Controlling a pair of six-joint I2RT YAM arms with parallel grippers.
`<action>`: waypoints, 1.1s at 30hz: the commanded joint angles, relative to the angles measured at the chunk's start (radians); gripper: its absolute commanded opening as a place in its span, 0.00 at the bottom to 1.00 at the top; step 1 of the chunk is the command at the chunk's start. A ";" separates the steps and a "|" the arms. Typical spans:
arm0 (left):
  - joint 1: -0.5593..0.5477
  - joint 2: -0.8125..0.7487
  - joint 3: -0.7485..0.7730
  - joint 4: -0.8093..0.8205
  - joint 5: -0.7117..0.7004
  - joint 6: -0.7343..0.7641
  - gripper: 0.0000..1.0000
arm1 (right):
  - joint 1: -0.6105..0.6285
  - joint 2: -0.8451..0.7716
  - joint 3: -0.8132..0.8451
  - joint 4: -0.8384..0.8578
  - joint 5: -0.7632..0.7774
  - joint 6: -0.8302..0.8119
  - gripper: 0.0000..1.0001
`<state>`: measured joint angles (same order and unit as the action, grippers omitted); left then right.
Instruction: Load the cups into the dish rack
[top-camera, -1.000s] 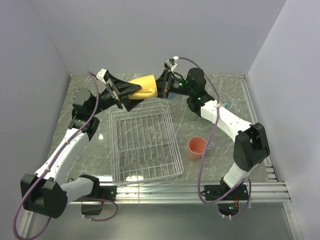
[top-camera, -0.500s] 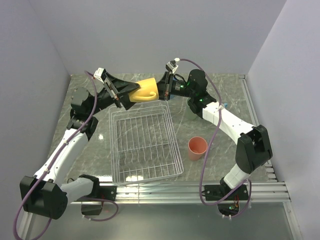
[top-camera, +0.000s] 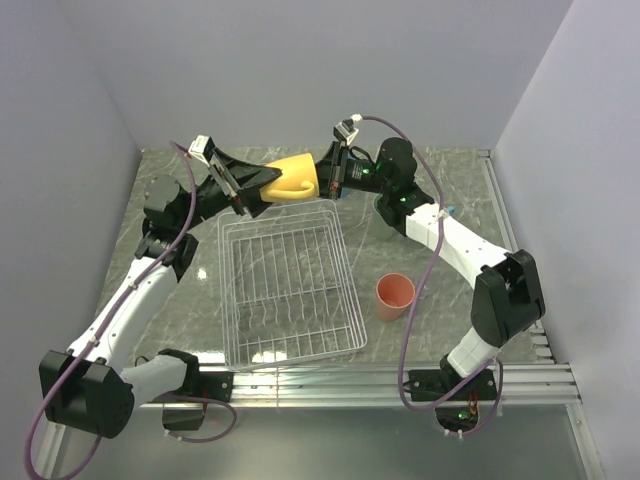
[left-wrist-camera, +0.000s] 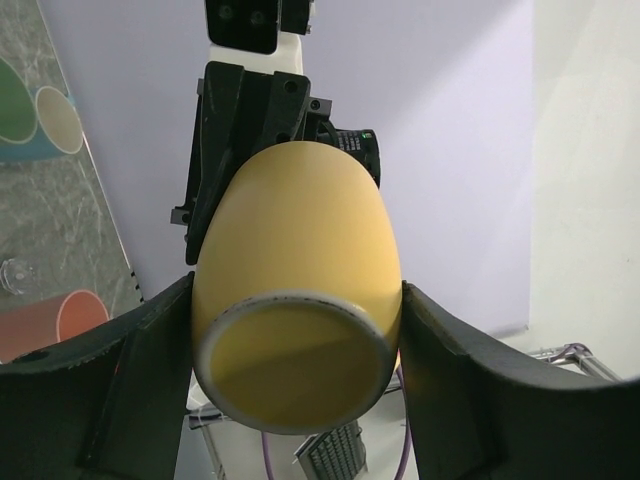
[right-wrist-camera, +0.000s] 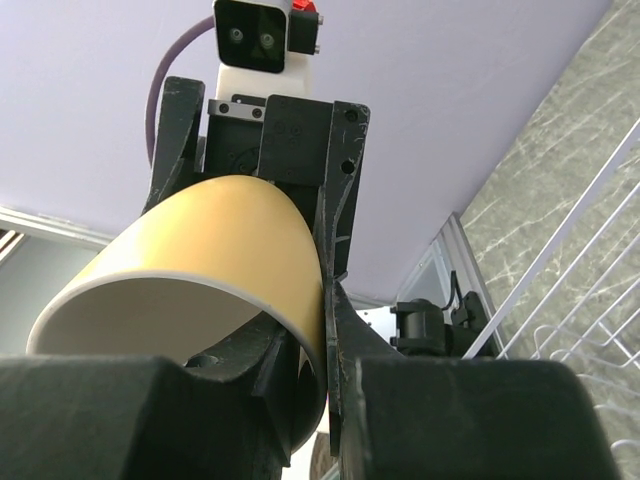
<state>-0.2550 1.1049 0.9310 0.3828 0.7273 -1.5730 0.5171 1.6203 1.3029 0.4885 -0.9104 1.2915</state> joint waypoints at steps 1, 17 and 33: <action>-0.020 -0.002 0.023 0.054 0.000 0.014 0.28 | 0.006 -0.033 0.029 0.058 0.002 -0.006 0.00; 0.022 -0.020 0.100 -0.322 -0.031 0.247 0.01 | -0.094 -0.126 0.066 -0.692 0.203 -0.472 0.72; -0.027 0.383 0.655 -1.248 -0.569 0.975 0.01 | -0.362 -0.321 -0.059 -1.058 0.377 -0.684 0.71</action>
<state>-0.2306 1.4231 1.4792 -0.6636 0.3347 -0.7731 0.1593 1.3628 1.2285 -0.4957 -0.5793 0.6678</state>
